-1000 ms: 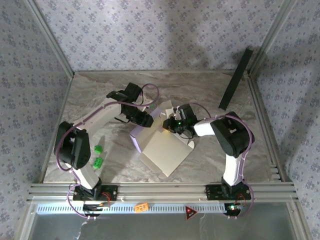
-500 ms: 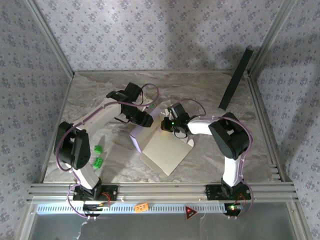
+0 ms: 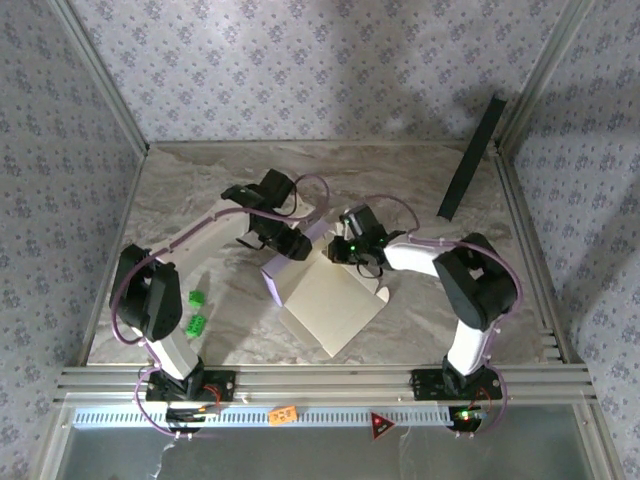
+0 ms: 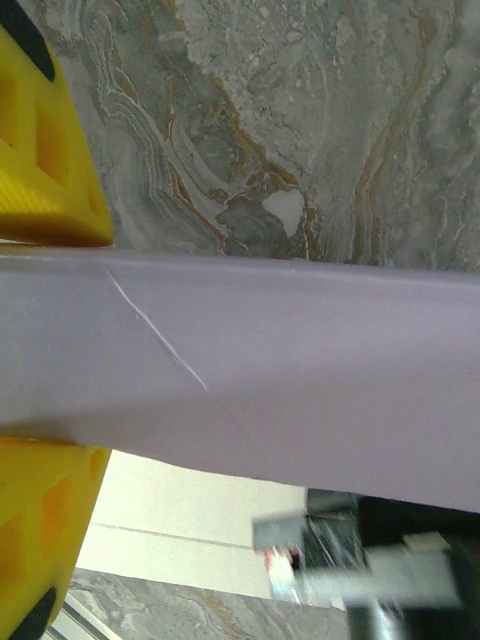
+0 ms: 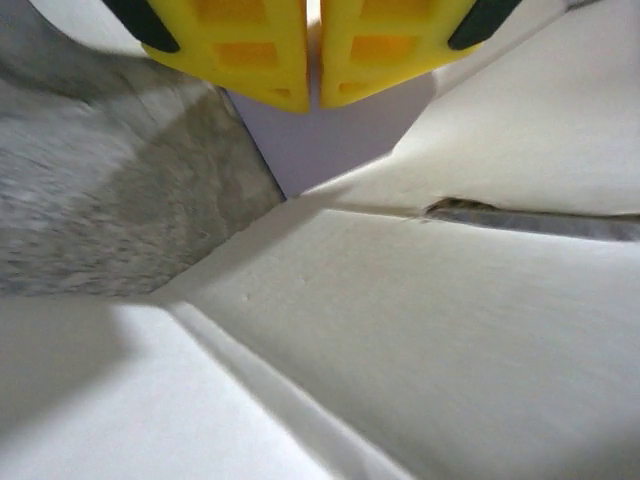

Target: Fold the paper box

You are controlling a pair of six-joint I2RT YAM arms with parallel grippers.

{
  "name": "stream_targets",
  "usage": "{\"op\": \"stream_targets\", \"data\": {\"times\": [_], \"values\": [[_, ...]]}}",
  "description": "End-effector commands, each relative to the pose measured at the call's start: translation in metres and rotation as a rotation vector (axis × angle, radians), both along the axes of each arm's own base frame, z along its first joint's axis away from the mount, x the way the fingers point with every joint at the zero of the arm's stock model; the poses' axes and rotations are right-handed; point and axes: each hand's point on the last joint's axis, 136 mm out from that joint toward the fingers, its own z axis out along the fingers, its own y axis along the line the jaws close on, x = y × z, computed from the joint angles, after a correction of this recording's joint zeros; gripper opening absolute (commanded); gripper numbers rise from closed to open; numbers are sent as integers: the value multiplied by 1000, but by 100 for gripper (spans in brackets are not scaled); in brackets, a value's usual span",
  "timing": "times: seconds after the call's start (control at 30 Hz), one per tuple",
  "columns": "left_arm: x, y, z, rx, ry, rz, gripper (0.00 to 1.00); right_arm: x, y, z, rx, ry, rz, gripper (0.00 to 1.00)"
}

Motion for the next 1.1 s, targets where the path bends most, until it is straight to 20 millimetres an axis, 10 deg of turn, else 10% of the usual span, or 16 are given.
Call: {"op": "stream_targets", "data": {"times": [0.0, 0.5, 1.07], "values": [[-4, 3, 10, 52, -60, -57, 47, -9, -19, 33, -17, -54, 49, 18], [-24, -5, 16, 89, -138, -238, 48, -4, -88, 119, 16, -370, 239, 47], [-27, -10, 11, 85, -130, -254, 48, 21, -55, 85, -101, -414, 600, 46]]}}
